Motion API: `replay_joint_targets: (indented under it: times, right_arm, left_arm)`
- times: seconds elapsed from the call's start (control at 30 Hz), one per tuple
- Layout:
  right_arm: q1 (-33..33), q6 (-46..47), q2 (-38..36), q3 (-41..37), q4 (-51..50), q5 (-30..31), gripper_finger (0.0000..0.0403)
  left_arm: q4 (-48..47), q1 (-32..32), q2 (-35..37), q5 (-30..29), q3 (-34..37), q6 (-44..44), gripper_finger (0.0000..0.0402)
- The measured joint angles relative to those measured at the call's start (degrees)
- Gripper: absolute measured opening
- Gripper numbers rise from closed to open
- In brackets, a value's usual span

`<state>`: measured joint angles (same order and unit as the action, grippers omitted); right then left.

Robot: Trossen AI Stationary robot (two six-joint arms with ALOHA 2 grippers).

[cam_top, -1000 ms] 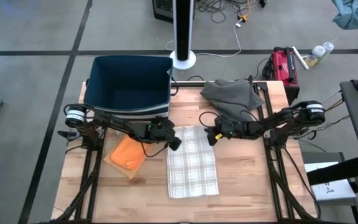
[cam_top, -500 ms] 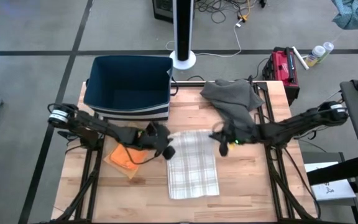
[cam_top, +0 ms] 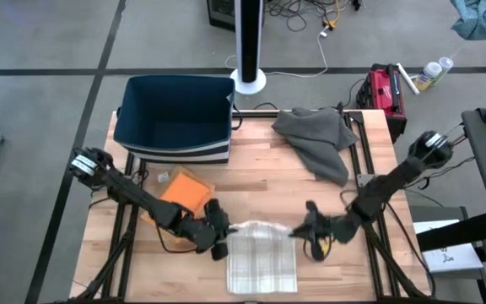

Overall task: Fold towel
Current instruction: Fold the white patterned kitchen towel

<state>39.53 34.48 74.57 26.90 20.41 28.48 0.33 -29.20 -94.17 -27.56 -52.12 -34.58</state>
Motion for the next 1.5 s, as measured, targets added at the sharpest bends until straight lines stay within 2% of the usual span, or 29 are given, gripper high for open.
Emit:
replay_joint_targets:
  times: [0.23,0.4,0.57,0.77,0.9,1.07,1.17,1.27,1.43,1.5]
  right_arm:
    - [2.4,3.0,18.3,10.4,-0.6,0.0,0.0]
    - [-0.2,3.5,21.1,11.3,-0.8,0.1,0.0]
    - [-3.0,-1.1,15.5,9.8,-3.1,1.1,0.0]
    - [-10.3,-6.9,4.6,9.6,-18.5,6.5,0.0]
    - [-17.4,-13.6,-1.9,9.5,-26.6,7.9,0.0]
    - [-24.3,-21.1,-8.5,9.6,-28.3,10.2,0.0]
    - [-23.9,-22.3,-10.3,9.6,-27.3,4.1,0.0]
    - [-21.1,-20.4,-10.5,9.3,-27.3,-1.9,0.0]
    - [-15.5,-13.7,-6.6,8.5,-26.9,-3.2,0.0]
    - [-13.6,-11.5,-4.2,8.6,-26.1,-2.9,0.0]
  left_arm:
    - [2.3,-2.5,-4.2,0.5,0.0,-1.7,0.0007]
    - [1.8,-1.4,-4.5,0.1,0.0,-1.6,0.0008]
    - [1.4,0.9,-3.3,-0.4,0.0,1.1,0.0008]
    - [-2.2,8.3,-1.0,-0.5,0.0,5.0,0.0008]
    - [-7.7,13.9,4.0,-2.4,0.0,9.1,0.0009]
    - [-9.7,17.3,11.5,-3.6,0.0,14.9,0.0009]
    - [-10.0,16.0,12.8,-2.6,0.0,15.2,0.0007]
    - [-10.2,12.6,10.8,-1.5,0.4,14.7,0.0006]
    - [-9.7,7.7,4.3,-1.9,0.5,10.7,0.0006]
    - [-9.8,6.6,2.6,-4.4,0.5,9.6,0.0006]
